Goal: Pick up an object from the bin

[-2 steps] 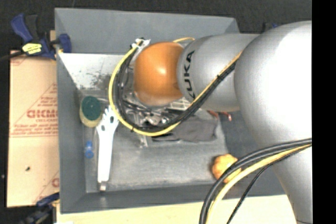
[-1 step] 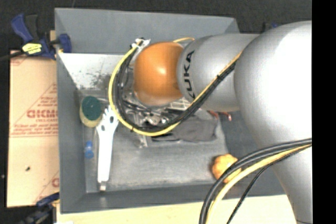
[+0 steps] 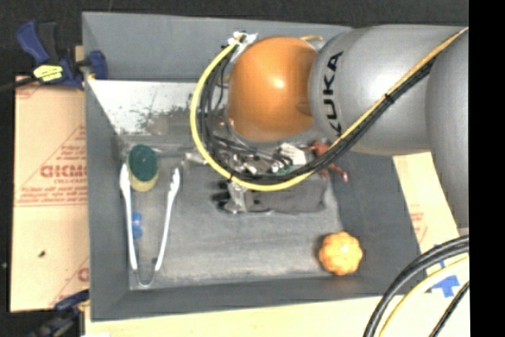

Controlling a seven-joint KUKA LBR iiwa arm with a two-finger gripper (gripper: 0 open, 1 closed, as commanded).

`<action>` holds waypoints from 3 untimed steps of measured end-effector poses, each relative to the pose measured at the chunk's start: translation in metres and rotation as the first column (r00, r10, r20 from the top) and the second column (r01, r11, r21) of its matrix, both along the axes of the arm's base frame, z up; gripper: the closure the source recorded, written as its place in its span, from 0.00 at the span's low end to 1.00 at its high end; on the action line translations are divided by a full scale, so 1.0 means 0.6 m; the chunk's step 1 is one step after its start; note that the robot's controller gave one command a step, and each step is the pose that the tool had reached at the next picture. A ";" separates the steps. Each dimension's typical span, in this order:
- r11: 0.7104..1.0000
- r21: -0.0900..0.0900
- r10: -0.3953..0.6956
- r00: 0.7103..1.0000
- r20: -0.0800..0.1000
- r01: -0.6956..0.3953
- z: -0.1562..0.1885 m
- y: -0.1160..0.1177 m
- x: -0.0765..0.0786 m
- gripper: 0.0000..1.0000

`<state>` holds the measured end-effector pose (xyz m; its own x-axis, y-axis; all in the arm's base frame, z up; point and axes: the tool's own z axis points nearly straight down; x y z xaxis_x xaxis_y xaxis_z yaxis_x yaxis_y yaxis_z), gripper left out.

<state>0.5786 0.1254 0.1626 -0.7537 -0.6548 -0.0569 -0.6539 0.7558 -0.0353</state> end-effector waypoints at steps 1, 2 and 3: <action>0.993 0.011 -0.114 0.993 0.005 0.114 -0.092 -0.084 0.047 0.00; 0.997 -0.004 0.074 0.997 0.005 -0.074 -0.063 -0.085 -0.011 0.00; 0.986 0.014 -0.168 0.986 0.007 0.168 -0.151 -0.144 0.050 1.00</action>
Offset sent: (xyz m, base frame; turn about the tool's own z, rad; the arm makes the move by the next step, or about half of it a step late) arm -0.0205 -0.0477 -0.0162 -0.1379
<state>0.6084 0.0388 0.0718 -0.8525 -0.5179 -0.0714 -0.5172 0.8554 -0.0291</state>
